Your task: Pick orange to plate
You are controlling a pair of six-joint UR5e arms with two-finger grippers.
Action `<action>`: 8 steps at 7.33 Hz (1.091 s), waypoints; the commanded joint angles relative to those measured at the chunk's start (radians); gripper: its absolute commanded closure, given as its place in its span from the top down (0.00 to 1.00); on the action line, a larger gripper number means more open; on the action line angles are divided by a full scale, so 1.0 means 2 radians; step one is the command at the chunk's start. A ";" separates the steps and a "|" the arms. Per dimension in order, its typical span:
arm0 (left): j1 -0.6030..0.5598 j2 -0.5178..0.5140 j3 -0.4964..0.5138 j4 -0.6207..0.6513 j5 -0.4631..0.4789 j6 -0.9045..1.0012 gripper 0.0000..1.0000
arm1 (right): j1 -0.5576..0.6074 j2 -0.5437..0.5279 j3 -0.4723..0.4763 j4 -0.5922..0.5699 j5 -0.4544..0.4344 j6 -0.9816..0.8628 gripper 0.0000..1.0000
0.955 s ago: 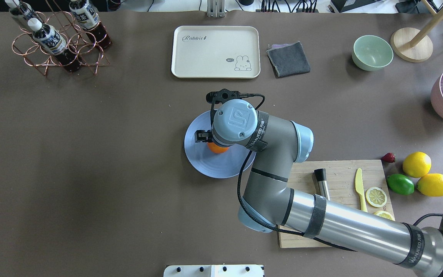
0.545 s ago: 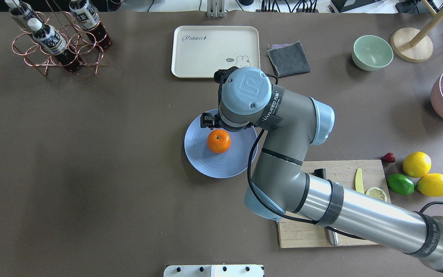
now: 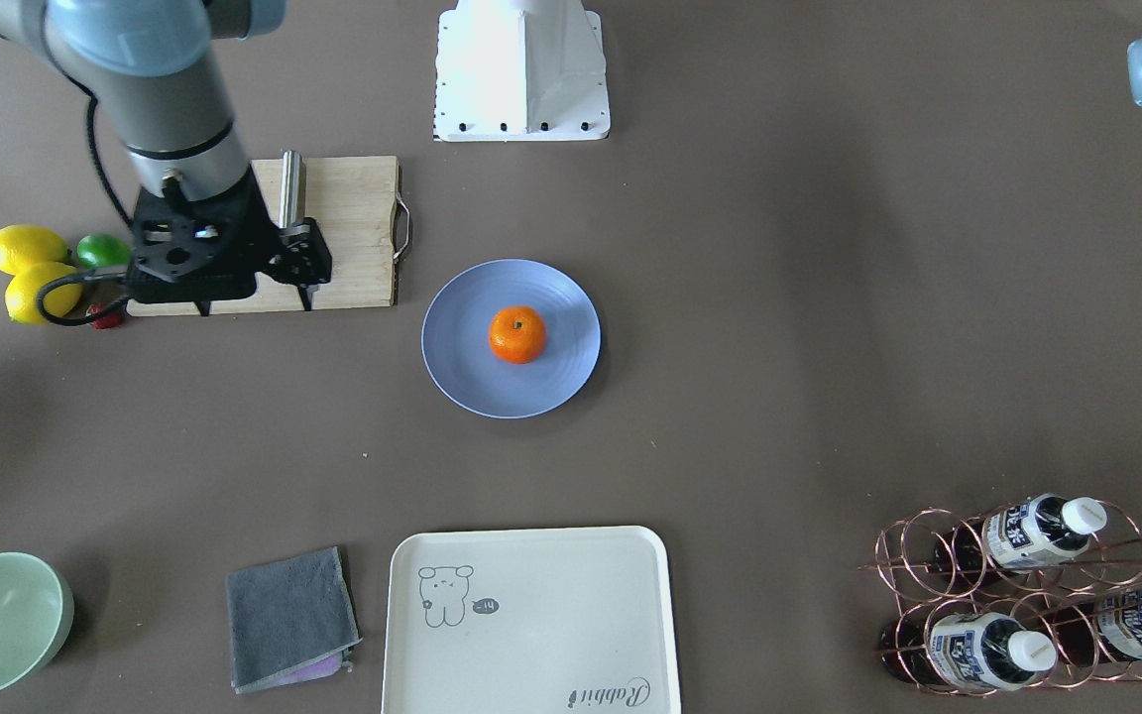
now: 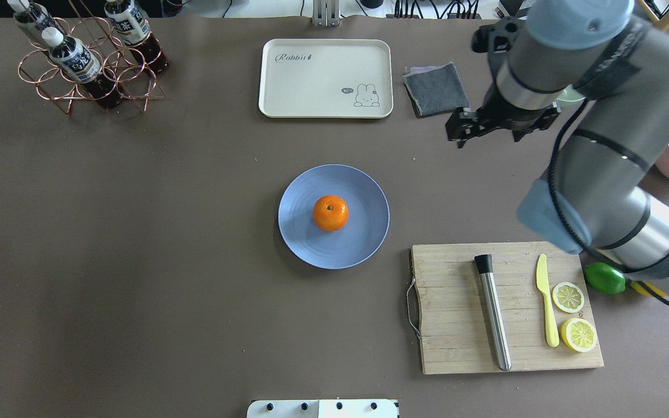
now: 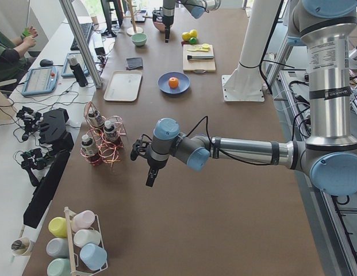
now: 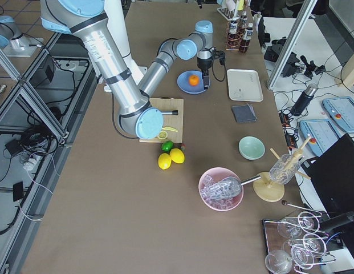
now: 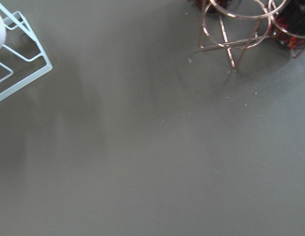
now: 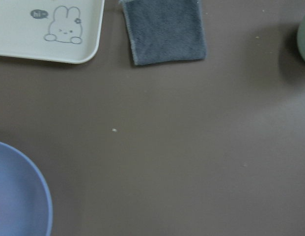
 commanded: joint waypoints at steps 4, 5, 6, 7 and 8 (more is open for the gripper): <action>-0.096 0.012 -0.001 0.097 -0.088 0.151 0.98 | 0.267 -0.195 -0.034 -0.001 0.142 -0.370 1.00; -0.094 0.007 -0.005 0.097 -0.088 0.146 0.98 | 0.302 -0.219 -0.044 -0.002 0.146 -0.415 1.00; -0.092 0.006 -0.006 0.097 -0.089 0.146 0.98 | 0.324 -0.234 -0.057 -0.002 0.145 -0.438 1.00; -0.094 0.007 -0.005 0.097 -0.099 0.147 0.98 | 0.335 -0.249 -0.071 -0.001 0.144 -0.452 1.00; -0.094 0.010 -0.004 0.096 -0.100 0.147 0.98 | 0.342 -0.260 -0.080 0.021 0.144 -0.453 1.00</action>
